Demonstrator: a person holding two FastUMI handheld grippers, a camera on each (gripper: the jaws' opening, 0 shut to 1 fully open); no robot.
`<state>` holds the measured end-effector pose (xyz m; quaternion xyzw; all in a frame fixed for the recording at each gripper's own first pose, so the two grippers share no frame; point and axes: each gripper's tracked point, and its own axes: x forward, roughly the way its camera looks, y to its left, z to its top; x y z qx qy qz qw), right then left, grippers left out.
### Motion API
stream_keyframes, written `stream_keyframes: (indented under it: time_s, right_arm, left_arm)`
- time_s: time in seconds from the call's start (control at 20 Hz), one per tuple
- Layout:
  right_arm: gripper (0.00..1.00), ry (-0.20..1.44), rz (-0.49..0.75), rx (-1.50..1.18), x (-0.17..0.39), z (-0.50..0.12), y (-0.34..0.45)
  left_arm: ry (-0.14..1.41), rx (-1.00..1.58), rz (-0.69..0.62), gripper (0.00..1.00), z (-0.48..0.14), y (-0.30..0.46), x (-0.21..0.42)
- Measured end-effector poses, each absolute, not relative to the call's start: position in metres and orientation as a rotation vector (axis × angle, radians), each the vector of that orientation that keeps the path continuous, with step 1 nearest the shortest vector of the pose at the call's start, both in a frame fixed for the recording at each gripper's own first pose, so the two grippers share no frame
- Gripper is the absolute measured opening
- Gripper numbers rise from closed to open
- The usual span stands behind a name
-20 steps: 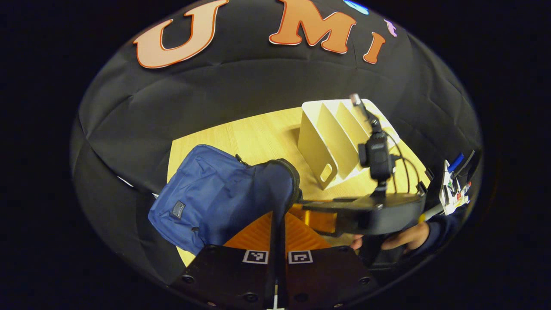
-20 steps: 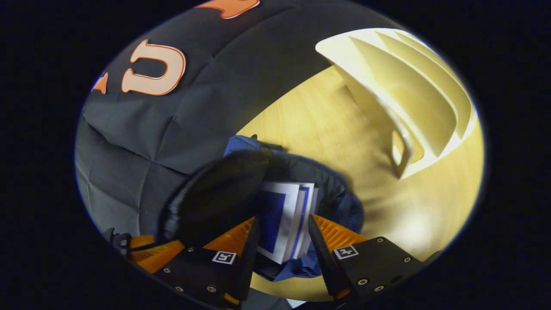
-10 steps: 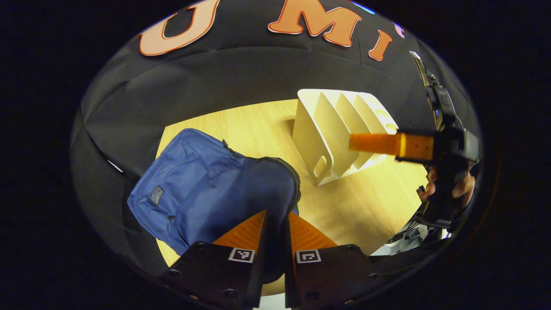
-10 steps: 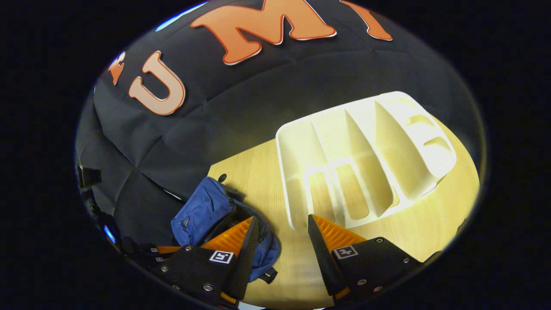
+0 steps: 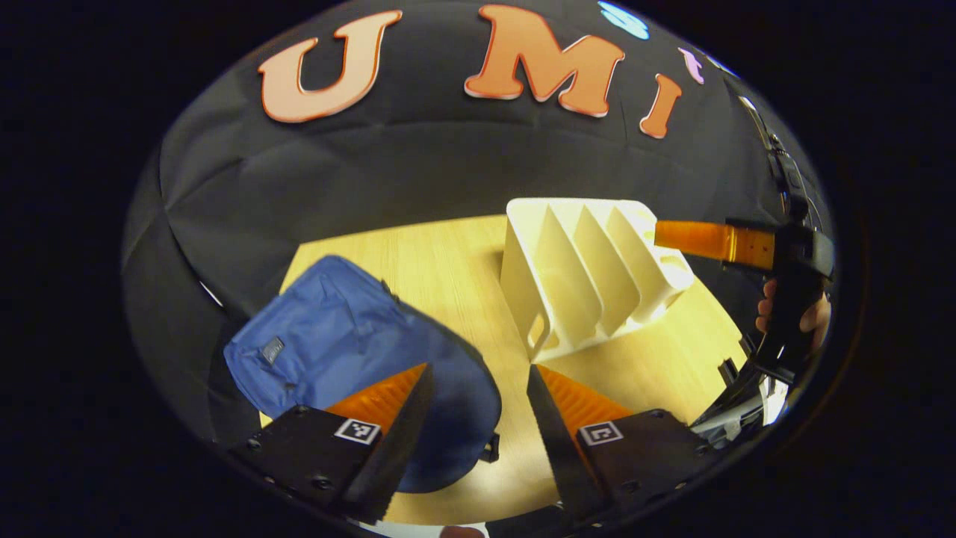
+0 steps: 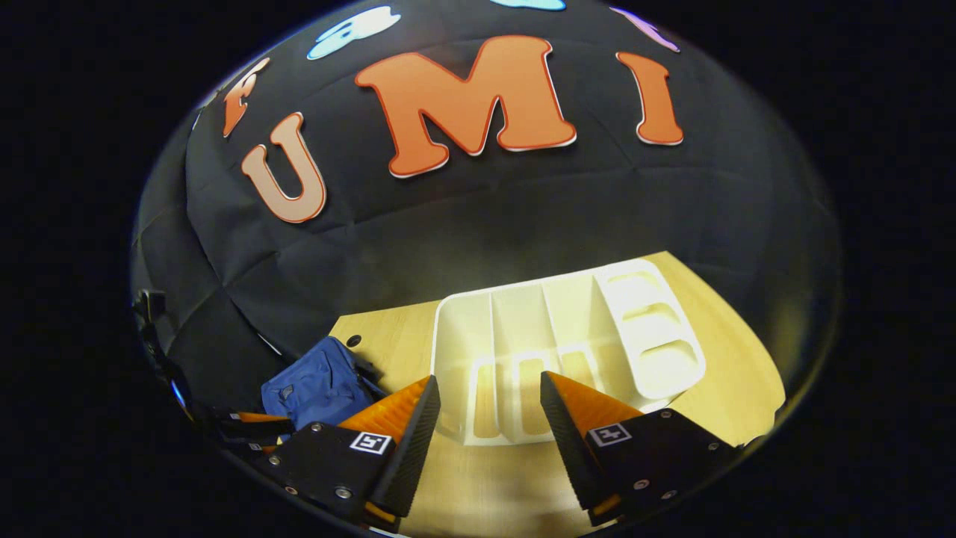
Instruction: Open the schoolbag, grab two books from the bookshelf and put them into the schoolbag.
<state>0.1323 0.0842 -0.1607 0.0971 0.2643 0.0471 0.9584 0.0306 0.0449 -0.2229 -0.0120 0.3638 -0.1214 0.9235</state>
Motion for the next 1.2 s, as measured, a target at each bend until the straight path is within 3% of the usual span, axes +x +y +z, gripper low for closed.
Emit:
stream_keyframes:
  time_s: [0.1, 0.25, 0.65, 0.85, 1.2]
  right_arm:
    - [0.87, 0.504, 0.081, 0.189, 0.131, -0.147, 0.075]
    - [0.89, 0.441, 0.066, 0.189, 0.122, -0.122, 0.058]
    - [0.90, 0.202, 0.034, 0.079, 0.110, -0.038, 0.033]
    - [0.89, 0.068, 0.029, 0.029, 0.099, 0.003, 0.027]
    - [0.89, -0.032, 0.022, 0.006, 0.093, 0.024, 0.019]
  left_arm:
    - [0.665, -0.005, -0.225, 0.89, -0.195, 0.038, 0.038]
    - [0.543, -0.025, -0.206, 0.89, -0.157, 0.019, 0.048]
    - [0.194, -0.001, -0.129, 0.90, -0.039, -0.008, 0.053]
    - [-0.066, -0.028, -0.084, 0.90, 0.029, -0.017, 0.048]
    - [-0.195, -0.075, 0.024, 0.88, 0.052, 0.006, 0.038]
